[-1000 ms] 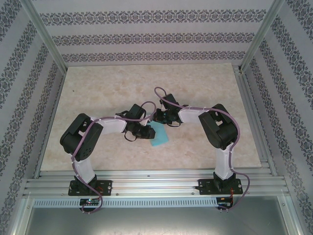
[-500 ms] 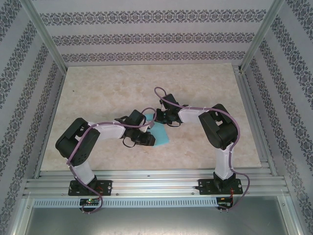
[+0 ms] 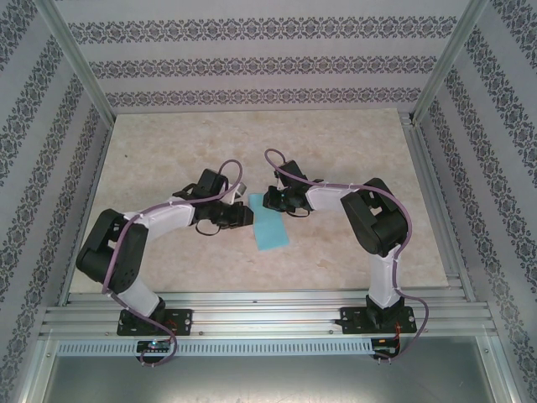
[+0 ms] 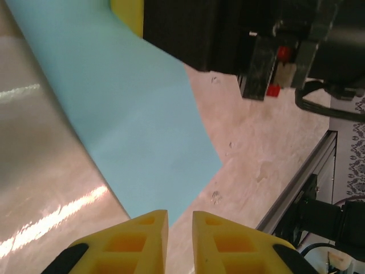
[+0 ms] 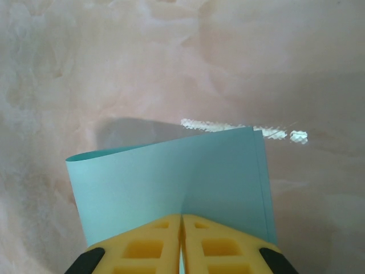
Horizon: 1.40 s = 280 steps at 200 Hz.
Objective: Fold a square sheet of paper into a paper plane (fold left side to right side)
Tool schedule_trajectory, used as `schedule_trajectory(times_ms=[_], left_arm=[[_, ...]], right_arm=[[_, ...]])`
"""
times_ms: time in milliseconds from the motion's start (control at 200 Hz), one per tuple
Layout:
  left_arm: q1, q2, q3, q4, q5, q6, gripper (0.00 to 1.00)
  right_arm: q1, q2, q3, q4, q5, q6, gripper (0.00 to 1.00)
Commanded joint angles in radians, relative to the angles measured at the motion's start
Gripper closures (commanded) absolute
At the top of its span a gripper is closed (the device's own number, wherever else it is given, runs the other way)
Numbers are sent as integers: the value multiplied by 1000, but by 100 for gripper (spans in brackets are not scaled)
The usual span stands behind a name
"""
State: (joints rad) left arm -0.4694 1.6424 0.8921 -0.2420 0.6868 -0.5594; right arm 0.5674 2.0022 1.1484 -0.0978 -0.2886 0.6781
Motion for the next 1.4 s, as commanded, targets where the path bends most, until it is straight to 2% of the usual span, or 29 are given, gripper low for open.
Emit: schedule_trajectory(times_ms=[0, 360, 575, 799, 929, 1114, 1229, 1394], left_arm=[[-3, 88, 50, 53, 57, -30, 82], [-28, 225, 65, 149, 70, -54, 82], [-35, 271, 66, 111, 16, -30, 82], [-41, 285, 52, 37, -57, 4, 82], [-41, 283, 42, 31, -73, 2, 82], [-42, 281, 45, 25, -78, 0, 82], [-42, 280, 54, 10, -84, 3, 82], [-44, 275, 63, -4, -91, 4, 82]], right_arm=[[-7, 43, -8, -57, 75, -17, 90], [-4, 44, -7, -55, 72, -17, 90], [-5, 29, -8, -38, 53, -18, 89], [-24, -128, -17, -44, 23, -41, 77], [-27, -274, -100, -81, 14, -51, 76], [14, -421, -330, -7, -40, 54, 85], [68, -435, -394, 47, -56, 114, 86], [120, -385, -392, 67, -43, 136, 86]])
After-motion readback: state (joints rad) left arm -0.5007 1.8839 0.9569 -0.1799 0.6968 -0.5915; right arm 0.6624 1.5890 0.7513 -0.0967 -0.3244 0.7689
